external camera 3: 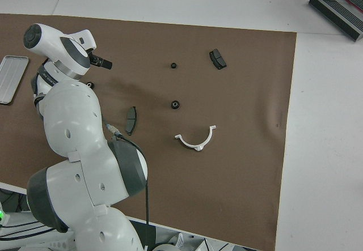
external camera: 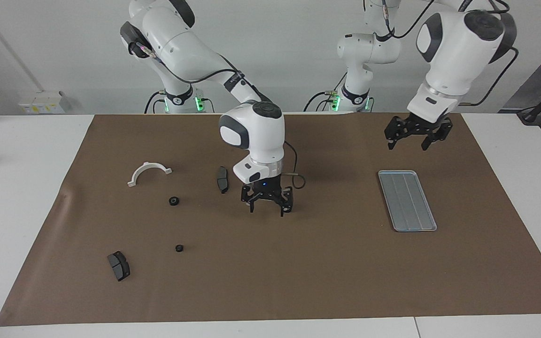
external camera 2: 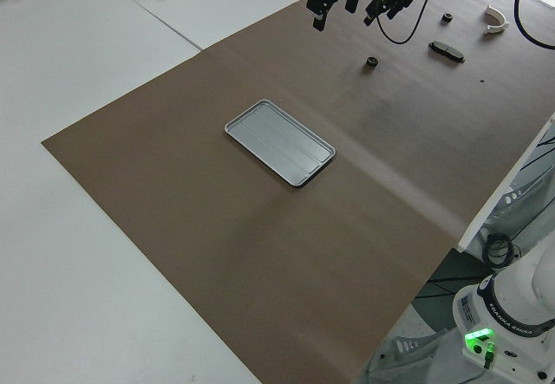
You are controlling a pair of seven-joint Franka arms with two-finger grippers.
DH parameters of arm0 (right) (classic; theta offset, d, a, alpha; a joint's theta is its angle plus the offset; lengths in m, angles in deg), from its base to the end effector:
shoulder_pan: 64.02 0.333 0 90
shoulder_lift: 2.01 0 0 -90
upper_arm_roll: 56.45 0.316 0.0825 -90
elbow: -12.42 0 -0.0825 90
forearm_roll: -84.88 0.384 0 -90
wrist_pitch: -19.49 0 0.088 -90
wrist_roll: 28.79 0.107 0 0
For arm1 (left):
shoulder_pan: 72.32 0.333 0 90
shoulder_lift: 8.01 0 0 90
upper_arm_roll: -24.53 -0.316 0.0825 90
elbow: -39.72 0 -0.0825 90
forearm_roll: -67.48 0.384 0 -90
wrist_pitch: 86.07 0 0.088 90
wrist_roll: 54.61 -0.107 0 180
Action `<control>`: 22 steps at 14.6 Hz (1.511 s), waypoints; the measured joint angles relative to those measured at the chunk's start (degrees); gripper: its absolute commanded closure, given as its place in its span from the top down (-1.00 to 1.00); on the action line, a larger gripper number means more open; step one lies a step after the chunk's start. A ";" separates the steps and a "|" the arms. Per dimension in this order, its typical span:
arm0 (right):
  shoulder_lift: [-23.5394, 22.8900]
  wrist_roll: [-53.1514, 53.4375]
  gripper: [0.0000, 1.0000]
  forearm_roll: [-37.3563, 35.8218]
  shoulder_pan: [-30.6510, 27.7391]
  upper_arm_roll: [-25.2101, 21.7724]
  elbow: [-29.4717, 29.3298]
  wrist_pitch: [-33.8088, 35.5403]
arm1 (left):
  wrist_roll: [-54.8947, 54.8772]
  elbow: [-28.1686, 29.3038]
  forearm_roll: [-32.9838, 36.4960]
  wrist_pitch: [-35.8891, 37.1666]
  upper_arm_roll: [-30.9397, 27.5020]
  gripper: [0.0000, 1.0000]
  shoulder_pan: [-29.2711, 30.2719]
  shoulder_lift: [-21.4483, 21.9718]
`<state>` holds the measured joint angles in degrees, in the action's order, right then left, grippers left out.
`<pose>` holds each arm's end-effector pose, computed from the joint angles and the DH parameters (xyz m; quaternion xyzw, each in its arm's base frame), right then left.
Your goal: Pick bearing gear from pile to tray
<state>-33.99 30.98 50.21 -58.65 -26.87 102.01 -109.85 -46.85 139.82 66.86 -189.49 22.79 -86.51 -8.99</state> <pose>0.6223 0.3435 0.3741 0.9816 -0.0945 0.1662 0.0029 0.5592 -0.1245 0.5514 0.9990 -0.0398 0.0192 0.0085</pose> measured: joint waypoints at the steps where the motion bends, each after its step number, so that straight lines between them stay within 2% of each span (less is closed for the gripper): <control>1: 1.81 -3.46 1.00 1.70 -1.29 -0.29 1.30 0.75 | 3.51 1.02 0.14 -1.91 0.07 1.00 -2.18 -0.82; 4: 7.91 -16.85 1.00 10.71 -2.11 -5.52 6.25 2.08 | 14.41 2.09 1.49 -8.10 0.20 1.00 -8.77 -5.16; 7: 13.08 -35.08 1.00 21.01 -2.11 -13.81 11.34 2.17 | 20.12 2.13 1.73 -13.01 0.18 1.00 -12.70 -9.41; 10: 15.53 -54.06 1.00 29.63 -2.38 -20.86 15.57 2.13 | 28.00 1.00 4.25 -17.62 0.18 1.00 -16.88 -15.16; 12: 16.60 -61.87 1.00 32.89 -2.53 -23.60 19.45 0.50 | 30.40 -0.68 4.60 -20.66 0.20 1.00 -19.29 -19.48; 13: 17.07 -64.64 1.00 33.39 -2.54 -24.44 21.66 -1.06 | 30.76 -1.29 4.60 -21.83 0.18 1.00 -20.23 -21.35; 16: 17.94 -71.65 1.00 33.53 -2.54 -25.53 28.66 -7.41 | 31.12 -3.31 4.60 -27.46 0.20 0.82 -21.87 -26.24; 18: 17.96 -73.41 1.00 33.53 -2.60 -25.95 31.93 -11.70 | 31.13 -3.52 4.60 -30.42 0.16 0.80 -22.02 -27.62; 20: 18.00 -74.04 1.00 33.54 -2.78 -26.17 33.44 -12.73 | 31.13 -3.20 4.60 -32.32 0.15 0.72 -22.04 -28.21; 21: 18.03 -74.50 0.86 33.66 -2.79 -26.24 33.86 -12.73 | 31.13 -2.64 4.60 -32.94 0.16 0.59 -22.10 -28.26; 22: 18.05 -75.20 0.68 34.11 -2.79 -26.25 34.13 -12.74 | 31.13 -1.95 4.60 -33.58 0.18 0.58 -22.18 -28.26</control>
<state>-15.95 -44.23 84.32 -61.43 -53.12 136.14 -122.59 -15.73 137.88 71.46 -223.07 22.98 -108.69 -37.25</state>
